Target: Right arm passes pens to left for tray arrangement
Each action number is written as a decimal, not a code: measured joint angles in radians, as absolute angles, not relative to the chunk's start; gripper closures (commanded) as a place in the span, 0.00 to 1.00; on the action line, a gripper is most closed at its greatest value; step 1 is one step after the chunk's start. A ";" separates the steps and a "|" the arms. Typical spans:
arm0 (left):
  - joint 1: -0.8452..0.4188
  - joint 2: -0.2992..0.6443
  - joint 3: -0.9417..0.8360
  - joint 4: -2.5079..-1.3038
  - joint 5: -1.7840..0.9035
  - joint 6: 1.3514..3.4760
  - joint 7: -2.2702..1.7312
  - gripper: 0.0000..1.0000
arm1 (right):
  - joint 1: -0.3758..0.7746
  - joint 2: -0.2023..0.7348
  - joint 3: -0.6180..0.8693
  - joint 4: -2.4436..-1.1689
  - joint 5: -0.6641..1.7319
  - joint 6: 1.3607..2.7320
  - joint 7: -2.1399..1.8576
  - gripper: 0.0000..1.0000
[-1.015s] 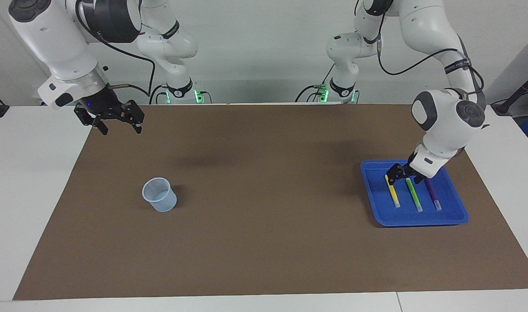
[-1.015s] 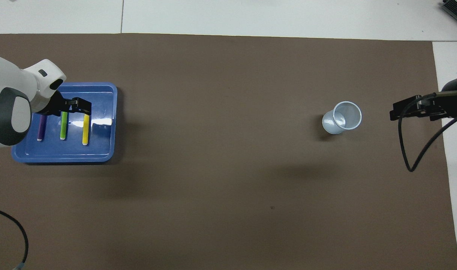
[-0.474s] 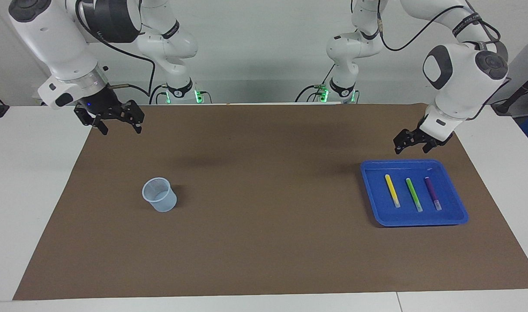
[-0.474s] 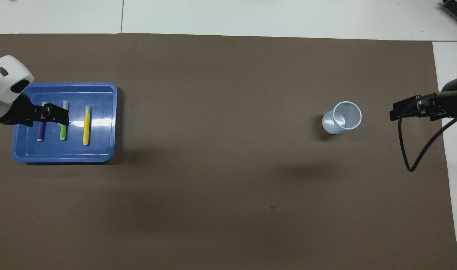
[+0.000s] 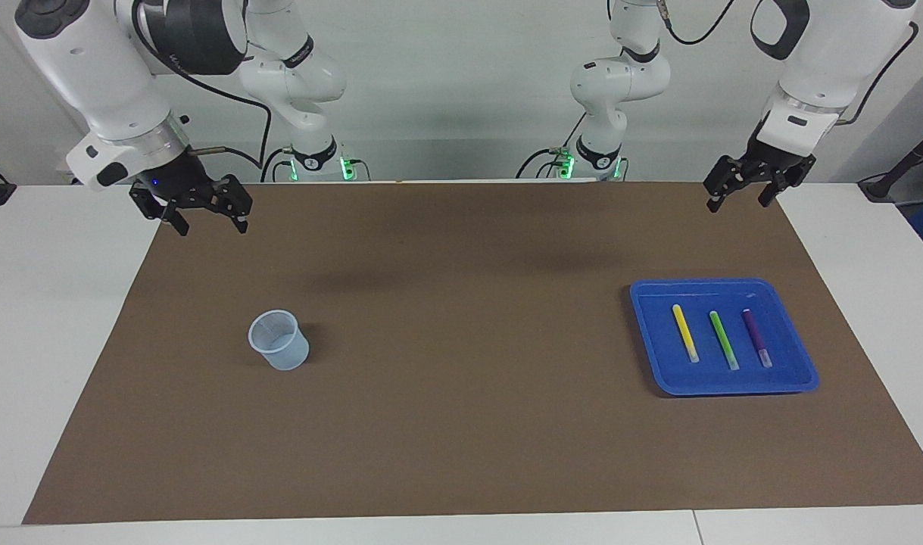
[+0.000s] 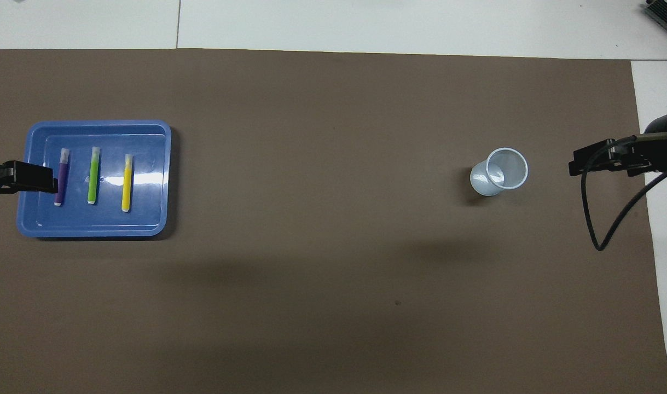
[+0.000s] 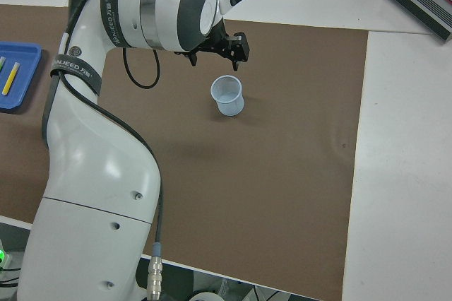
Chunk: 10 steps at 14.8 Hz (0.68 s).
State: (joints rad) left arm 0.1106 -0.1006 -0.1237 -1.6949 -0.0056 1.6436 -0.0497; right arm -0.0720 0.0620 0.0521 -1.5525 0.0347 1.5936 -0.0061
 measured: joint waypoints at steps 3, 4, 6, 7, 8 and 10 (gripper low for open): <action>0.088 -0.083 -0.129 -1.666 -0.006 1.636 -0.063 0.00 | -0.072 0.062 0.052 -1.553 0.035 1.594 -0.006 0.00; 0.070 -0.069 -0.112 -1.667 -0.005 1.644 -0.065 0.00 | -0.072 0.062 0.052 -1.553 0.035 1.594 -0.006 0.00; 0.007 -0.011 -0.048 -1.668 -0.005 1.676 -0.065 0.00 | -0.072 0.062 0.052 -1.553 0.035 1.594 -0.006 0.00; -0.012 0.021 -0.025 -1.668 -0.004 1.696 -0.065 0.00 | -0.072 0.062 0.052 -1.553 0.035 1.594 -0.006 0.00; -0.014 0.044 -0.012 -1.667 -0.004 1.700 -0.065 0.00 | -0.072 0.062 0.052 -1.553 0.035 1.594 -0.006 0.00; -0.004 0.057 -0.002 -1.666 -0.004 1.681 -0.064 0.00 | -0.072 0.062 0.052 -1.553 0.035 1.594 -0.006 0.00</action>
State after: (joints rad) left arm -0.0043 0.0569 -0.0018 -1.6657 -0.0041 1.6806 -0.0639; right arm -0.0720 0.0620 0.0521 -1.5525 0.0347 1.5936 -0.0061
